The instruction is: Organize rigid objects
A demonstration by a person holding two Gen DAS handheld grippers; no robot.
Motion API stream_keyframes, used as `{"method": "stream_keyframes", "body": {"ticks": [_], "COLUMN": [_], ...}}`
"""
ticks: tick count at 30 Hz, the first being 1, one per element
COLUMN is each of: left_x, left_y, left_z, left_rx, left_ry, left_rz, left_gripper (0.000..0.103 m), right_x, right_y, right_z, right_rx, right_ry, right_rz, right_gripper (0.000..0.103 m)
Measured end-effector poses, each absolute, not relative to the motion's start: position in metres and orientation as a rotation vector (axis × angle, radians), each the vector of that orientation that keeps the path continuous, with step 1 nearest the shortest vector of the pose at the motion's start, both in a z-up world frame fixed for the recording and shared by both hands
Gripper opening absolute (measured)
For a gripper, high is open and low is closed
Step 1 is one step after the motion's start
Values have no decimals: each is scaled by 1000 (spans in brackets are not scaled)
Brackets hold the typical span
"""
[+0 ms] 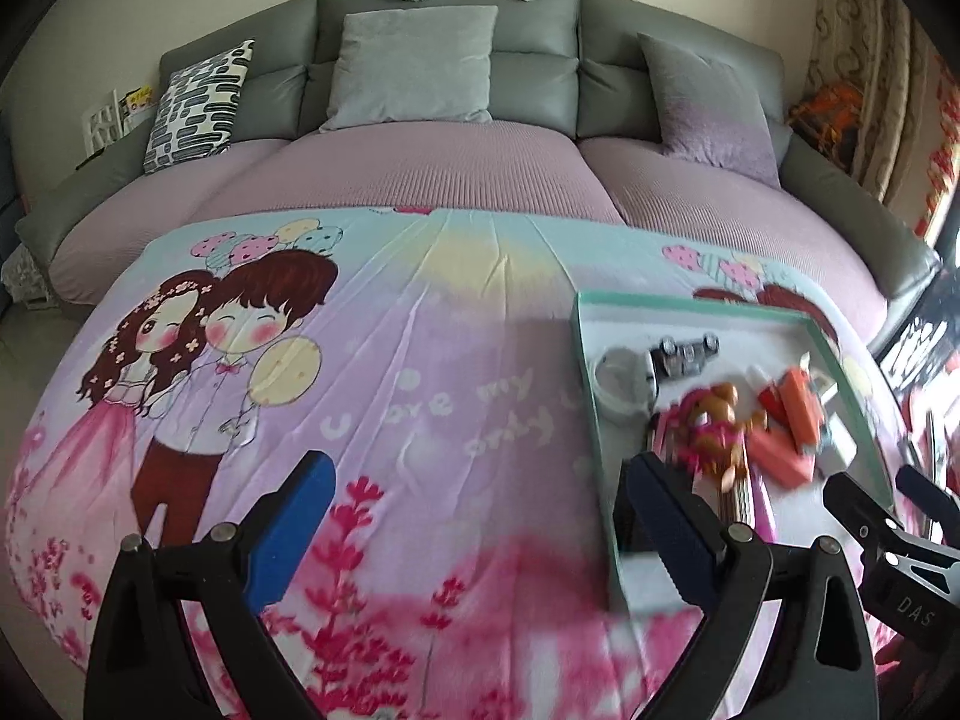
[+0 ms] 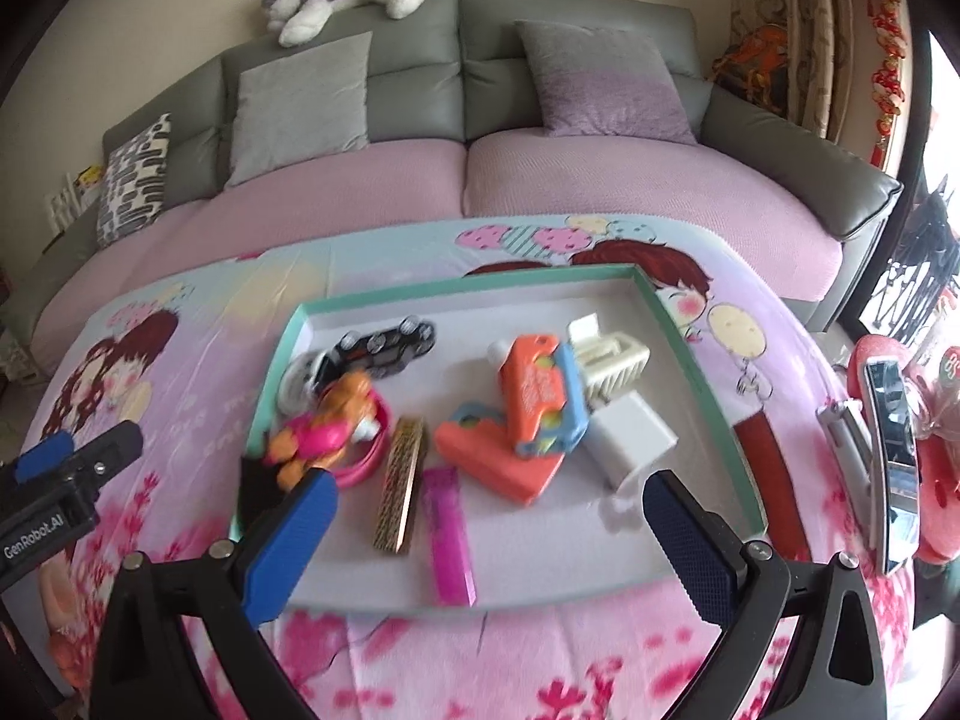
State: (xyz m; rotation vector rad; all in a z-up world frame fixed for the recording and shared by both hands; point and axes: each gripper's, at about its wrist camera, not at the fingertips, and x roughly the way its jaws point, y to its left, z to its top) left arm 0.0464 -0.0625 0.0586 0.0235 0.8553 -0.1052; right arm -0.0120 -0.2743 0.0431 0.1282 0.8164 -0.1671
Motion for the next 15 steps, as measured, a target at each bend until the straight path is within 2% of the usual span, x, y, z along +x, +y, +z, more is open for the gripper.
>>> {"method": "stream_keyframes", "body": {"ticks": [15], "left_x": [-13], "left_y": [-43], "left_z": [51], "left_rx": [100], "left_ry": [866], "left_rz": [-37], "left_gripper": [98], "right_x": [-65], "right_y": [-259], "right_z": [49], "right_rx": [99], "right_ry": [802], "right_rz": [-177], "right_gripper": [103]}}
